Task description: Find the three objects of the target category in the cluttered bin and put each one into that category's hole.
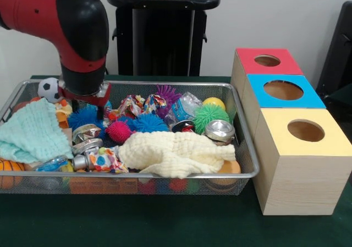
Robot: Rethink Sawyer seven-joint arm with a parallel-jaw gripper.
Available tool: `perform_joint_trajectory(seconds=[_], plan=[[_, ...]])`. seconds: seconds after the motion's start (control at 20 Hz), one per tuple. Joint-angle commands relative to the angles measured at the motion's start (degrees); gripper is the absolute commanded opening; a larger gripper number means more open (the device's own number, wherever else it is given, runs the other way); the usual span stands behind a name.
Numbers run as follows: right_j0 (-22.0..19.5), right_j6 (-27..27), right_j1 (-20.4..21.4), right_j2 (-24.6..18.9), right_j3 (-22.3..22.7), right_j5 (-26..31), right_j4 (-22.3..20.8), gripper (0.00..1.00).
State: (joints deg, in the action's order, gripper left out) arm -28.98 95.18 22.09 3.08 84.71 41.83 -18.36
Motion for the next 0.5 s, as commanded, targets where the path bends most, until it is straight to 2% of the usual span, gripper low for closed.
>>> perform_joint_trajectory(seconds=[0.05,0.1,0.15,0.3,0.35,0.5], plan=[[-8.19,-20.63,4.59,-11.56,4.27,4.55,-3.95,1.00],[-8.07,-19.93,4.92,-11.97,3.58,5.22,-3.35,1.00],[-7.31,-19.65,8.14,-12.39,4.20,7.36,-2.51,1.00],[-4.53,-18.96,12.27,-12.87,-0.82,18.92,-0.83,1.00],[-4.01,-17.93,13.45,-12.66,-1.25,22.07,-0.61,1.00],[-4.00,-16.38,14.57,-13.13,-2.45,25.08,-0.45,1.00]])
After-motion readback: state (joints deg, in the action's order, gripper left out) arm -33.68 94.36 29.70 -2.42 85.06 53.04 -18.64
